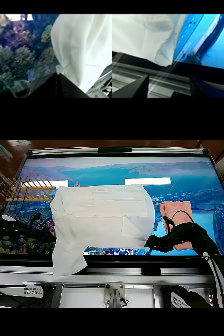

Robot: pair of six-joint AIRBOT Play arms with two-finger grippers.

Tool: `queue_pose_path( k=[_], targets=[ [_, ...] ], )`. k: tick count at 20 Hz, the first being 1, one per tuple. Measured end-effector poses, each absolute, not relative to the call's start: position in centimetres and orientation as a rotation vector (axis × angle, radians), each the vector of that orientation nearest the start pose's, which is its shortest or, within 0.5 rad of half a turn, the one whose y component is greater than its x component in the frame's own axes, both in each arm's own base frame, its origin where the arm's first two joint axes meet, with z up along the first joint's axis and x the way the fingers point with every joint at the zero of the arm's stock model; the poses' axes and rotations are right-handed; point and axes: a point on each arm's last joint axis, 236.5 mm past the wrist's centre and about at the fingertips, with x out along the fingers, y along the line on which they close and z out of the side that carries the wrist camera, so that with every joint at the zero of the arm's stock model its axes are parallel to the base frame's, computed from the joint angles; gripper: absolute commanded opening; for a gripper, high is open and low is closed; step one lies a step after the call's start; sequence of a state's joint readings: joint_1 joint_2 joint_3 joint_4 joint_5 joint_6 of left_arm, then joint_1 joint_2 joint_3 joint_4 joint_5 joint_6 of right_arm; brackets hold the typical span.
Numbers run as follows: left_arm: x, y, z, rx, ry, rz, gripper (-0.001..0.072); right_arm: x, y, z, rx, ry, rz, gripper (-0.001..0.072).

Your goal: Fold the shirts.

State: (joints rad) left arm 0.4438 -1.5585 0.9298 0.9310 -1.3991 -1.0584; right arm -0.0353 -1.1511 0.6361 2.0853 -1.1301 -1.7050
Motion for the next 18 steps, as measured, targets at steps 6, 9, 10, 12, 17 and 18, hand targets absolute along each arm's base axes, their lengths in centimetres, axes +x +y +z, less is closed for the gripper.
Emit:
queue_pose_path(
  k=[6,9,10,12,17,18],
  targets=[
    [29.0,-1.9,-9.1,-0.732,1.605,-0.459,0.0029,24.1,11.6,-10.5,0.459,1.592,0.261,0.0538],
    [28.9,-2.0,-9.0,-0.734,1.608,-0.464,0.0029,24.8,11.8,-10.8,0.459,1.566,0.252,0.0474],
    [28.9,-2.0,-9.0,-0.734,1.608,-0.465,0.0029,25.1,11.8,-10.9,0.454,1.554,0.247,0.0367],
    [28.8,-2.0,-9.0,-0.733,1.609,-0.468,0.0029,25.6,11.5,-11.2,0.442,1.536,0.235,0.0186],
    [28.9,-2.1,-8.9,-0.736,1.608,-0.472,0.0027,26.2,11.3,-11.2,0.444,1.510,0.219,0.0048],
    [29.0,-2.0,-8.8,-0.734,1.604,-0.475,0.0027,26.3,11.3,-11.0,0.443,1.503,0.220,0.0048]
  ],
)
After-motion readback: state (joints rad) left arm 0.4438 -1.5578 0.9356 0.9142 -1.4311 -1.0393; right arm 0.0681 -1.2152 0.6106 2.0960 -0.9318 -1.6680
